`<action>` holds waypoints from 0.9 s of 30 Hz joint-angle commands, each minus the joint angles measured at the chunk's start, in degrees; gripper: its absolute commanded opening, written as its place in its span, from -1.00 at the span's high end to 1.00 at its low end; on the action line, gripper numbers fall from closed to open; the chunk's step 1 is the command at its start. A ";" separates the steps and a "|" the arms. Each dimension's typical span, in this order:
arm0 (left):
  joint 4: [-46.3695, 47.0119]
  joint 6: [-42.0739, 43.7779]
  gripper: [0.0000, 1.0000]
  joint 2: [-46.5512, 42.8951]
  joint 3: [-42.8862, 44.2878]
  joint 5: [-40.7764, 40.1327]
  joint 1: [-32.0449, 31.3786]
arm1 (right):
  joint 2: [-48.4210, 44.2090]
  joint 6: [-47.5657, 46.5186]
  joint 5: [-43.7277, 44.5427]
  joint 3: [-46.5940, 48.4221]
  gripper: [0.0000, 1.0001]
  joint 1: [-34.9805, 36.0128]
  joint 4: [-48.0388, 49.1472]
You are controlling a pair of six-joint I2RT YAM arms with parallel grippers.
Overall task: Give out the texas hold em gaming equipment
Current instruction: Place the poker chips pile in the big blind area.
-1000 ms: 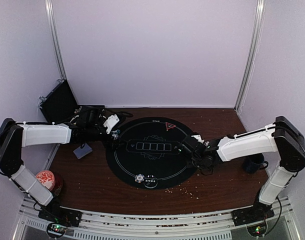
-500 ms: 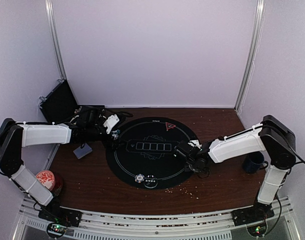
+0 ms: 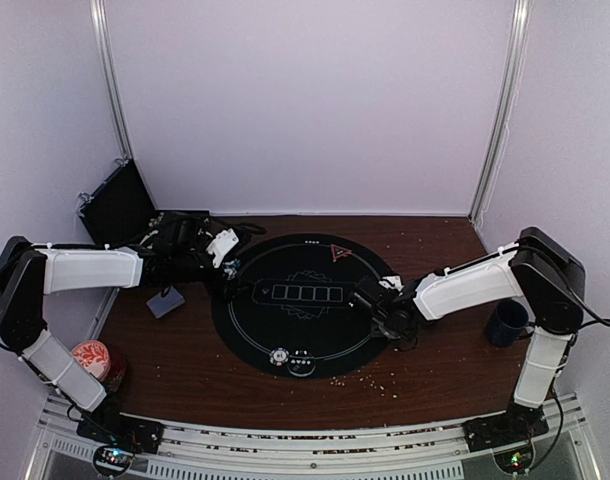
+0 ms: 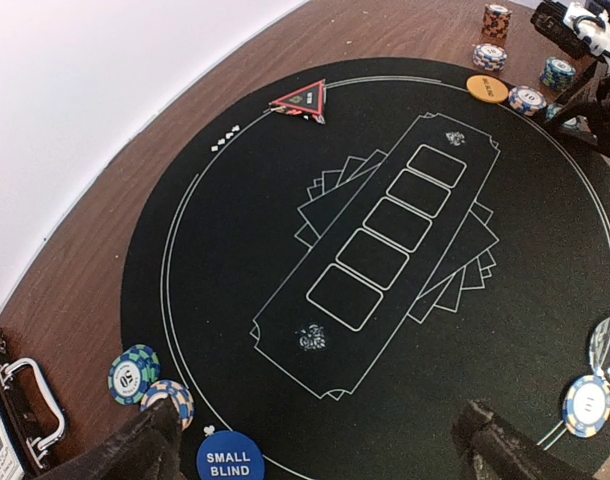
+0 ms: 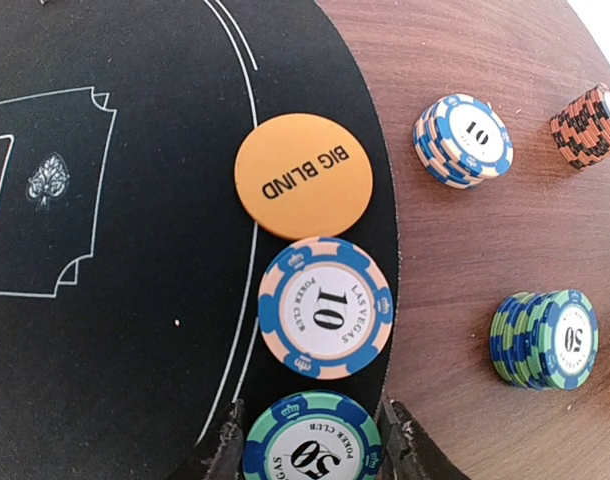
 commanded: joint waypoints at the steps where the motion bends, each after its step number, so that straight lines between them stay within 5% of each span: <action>1: 2.25 -0.41 -0.95 0.62 0.99 0.15 0.14 | 2.32 -0.21 0.98 1.19 0.17 -0.58 -1.15; 13: 2.23 -0.47 -0.96 0.80 1.04 0.11 0.19 | 3.25 -0.67 0.87 1.95 0.04 -0.52 -1.26; 27: 2.19 -0.50 -0.96 0.84 1.09 -0.07 0.14 | -5.38 -3.23 0.21 1.87 -0.62 0.88 -3.41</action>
